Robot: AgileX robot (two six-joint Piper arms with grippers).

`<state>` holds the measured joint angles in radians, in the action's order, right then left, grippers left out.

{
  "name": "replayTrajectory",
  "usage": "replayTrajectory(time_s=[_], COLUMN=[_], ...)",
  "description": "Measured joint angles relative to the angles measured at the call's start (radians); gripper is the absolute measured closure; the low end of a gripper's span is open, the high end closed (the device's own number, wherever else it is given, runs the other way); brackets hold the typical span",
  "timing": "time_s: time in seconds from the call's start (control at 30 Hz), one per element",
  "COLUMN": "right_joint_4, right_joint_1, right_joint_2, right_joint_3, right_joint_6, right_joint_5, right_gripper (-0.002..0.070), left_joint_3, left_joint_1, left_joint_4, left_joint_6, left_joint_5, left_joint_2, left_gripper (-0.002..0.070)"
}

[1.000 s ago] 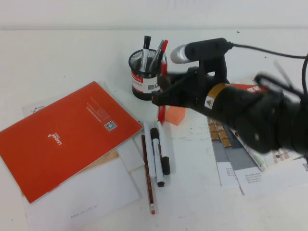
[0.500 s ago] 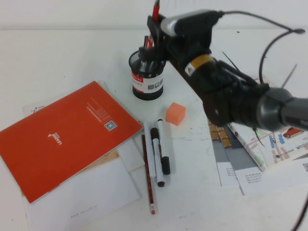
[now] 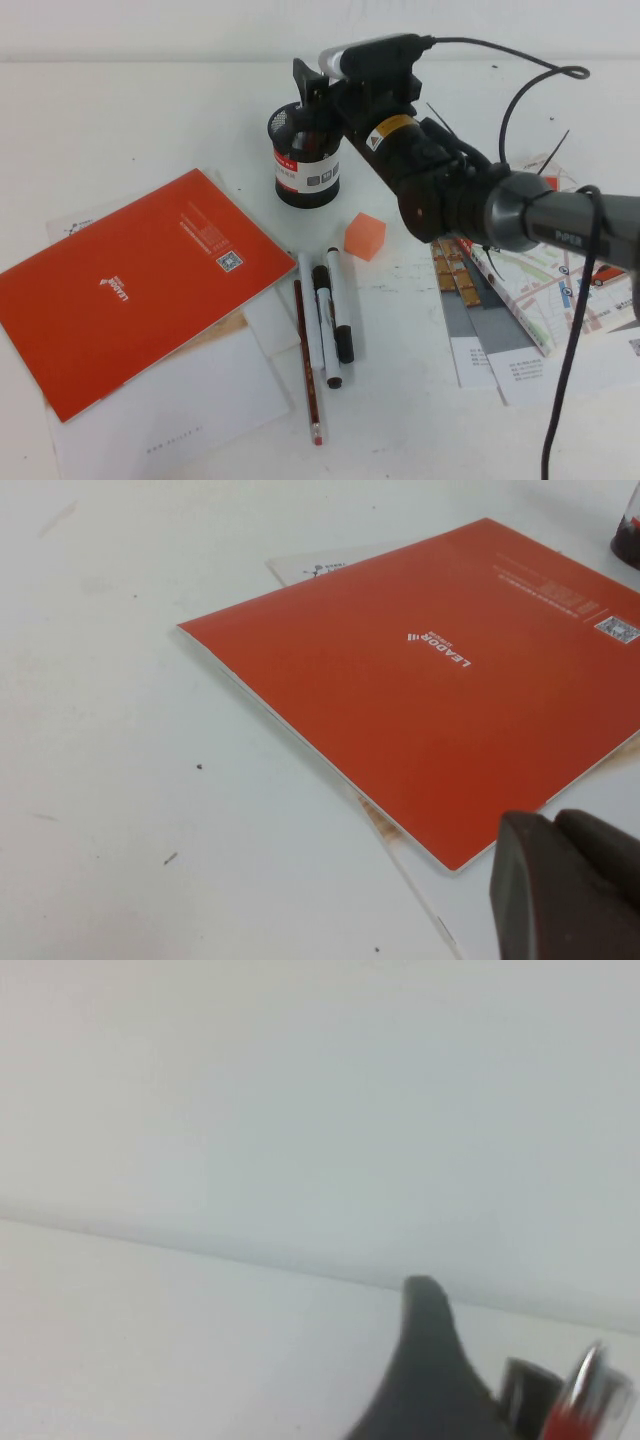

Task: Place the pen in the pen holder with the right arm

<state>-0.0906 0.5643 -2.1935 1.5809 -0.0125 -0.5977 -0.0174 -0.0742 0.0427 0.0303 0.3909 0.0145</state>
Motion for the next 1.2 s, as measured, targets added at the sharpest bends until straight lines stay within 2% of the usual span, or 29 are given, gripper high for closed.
replayTrajectory(time_s=[0.07,0.1,0.2,0.27,0.33,0.43,0.57,0.87,1.0,1.2], right_joint_4=[-0.004,-0.008,-0.031,-0.037,-0.037,-0.005,0.049,0.008,-0.061,-0.073], right_joint_1=[0.0,0.0,0.011,0.019,0.025,0.041,0.078,0.105,0.069,-0.002], right_joint_2=[0.017,0.03,0.118,0.201,0.277,0.398,0.591,1.012,1.197,1.419], right_joint_3=[0.0,0.0,0.0,0.0,0.0,-0.061,-0.25,-0.688,-0.826,-1.021], right_joint_6=[0.0,0.0,0.001,0.001,0.001,0.002,0.003,0.005,0.04,0.175], right_joint_5=[0.018,0.032,0.143,0.259,0.363,0.437,0.439,0.468,0.562,0.573], right_gripper=[0.0278,0.0316,0.0544,0.0622,0.0662,0.0685,0.0692,0.0695,0.0695,0.0695], left_joint_3=[0.0,0.0,0.0,0.0,0.0,0.0,0.0,0.0,0.0,0.0], left_joint_1=[0.0,0.0,0.0,0.0,0.0,0.0,0.0,0.0,0.0,0.0], left_joint_4=[0.0,0.0,0.0,0.0,0.0,0.0,0.0,0.0,0.0,0.0], left_joint_6=[0.0,0.0,0.0,0.0,0.0,0.0,0.0,0.0,0.0,0.0], left_joint_5=[0.0,0.0,0.0,0.0,0.0,0.0,0.0,0.0,0.0,0.0], left_joint_2=[0.0,0.0,0.0,0.0,0.0,0.0,0.0,0.0,0.0,0.0], left_gripper=[0.0678,0.0678,0.0677,0.0677,0.0678,0.0678,0.0678,0.0678,0.0678,0.0678])
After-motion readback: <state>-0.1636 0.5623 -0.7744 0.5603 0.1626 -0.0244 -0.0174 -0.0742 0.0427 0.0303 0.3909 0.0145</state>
